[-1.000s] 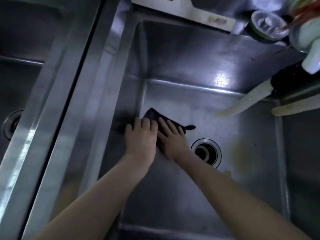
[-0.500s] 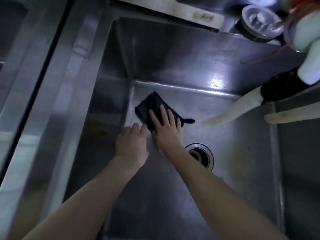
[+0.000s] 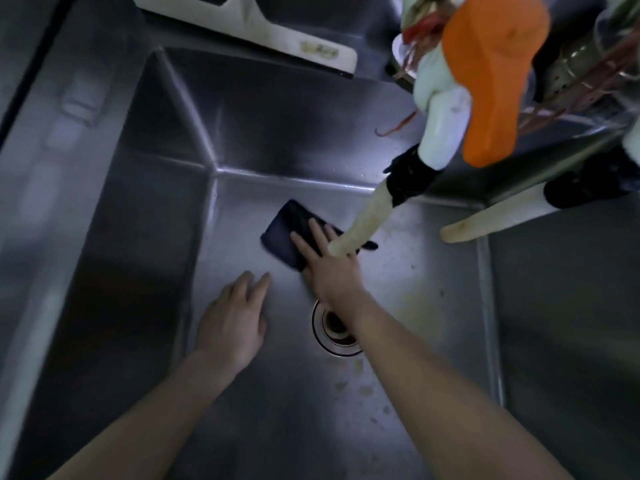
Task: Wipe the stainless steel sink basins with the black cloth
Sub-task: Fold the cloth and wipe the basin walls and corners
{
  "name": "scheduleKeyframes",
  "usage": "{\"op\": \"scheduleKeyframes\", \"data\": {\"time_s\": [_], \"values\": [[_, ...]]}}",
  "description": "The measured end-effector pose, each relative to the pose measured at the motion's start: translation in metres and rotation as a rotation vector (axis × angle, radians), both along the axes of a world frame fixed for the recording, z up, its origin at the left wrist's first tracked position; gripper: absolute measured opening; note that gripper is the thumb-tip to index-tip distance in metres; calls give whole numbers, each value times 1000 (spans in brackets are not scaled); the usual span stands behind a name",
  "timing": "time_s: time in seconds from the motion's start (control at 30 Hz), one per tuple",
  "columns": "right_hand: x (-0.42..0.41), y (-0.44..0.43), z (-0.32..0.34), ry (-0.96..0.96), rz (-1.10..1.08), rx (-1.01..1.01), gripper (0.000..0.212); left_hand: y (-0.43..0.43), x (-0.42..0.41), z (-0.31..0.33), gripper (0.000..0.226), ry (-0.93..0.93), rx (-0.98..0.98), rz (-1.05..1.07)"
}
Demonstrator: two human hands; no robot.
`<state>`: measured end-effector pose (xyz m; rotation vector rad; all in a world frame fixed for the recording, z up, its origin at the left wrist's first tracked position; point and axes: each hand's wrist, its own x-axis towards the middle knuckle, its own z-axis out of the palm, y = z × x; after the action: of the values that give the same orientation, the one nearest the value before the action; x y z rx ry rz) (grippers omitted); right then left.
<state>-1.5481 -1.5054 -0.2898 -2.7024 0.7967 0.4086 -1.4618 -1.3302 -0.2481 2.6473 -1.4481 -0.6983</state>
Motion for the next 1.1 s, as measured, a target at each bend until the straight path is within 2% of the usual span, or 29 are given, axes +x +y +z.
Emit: {"op": "scheduleKeyframes", "data": {"time_s": [0.2, 0.27, 0.53, 0.73, 0.9, 1.0, 1.1], "values": [[-14, -83, 10, 75, -147, -49, 72, -20, -19, -12, 63, 46, -1, -112], [-27, -75, 4, 37, -189, -13, 65, -20, -29, -14, 61, 66, 2, -112], [-137, 3, 2, 26, -114, 7, 70, -21, -58, -20, 63, 54, -65, -208], [-108, -81, 4, 67, -281, -58, 65, -52, -62, -22, 61, 29, -118, -203], [-123, -163, 0, 97, -291, -171, 63, -64, -60, -30, 59, 25, -123, -223], [-156, -166, -1, 97, -375, -163, 65, -58, -67, -31, 63, 38, -124, -243], [-187, -131, -1, 81, -371, -165, 70, -46, -78, -28, 65, 65, -144, -253]]}}
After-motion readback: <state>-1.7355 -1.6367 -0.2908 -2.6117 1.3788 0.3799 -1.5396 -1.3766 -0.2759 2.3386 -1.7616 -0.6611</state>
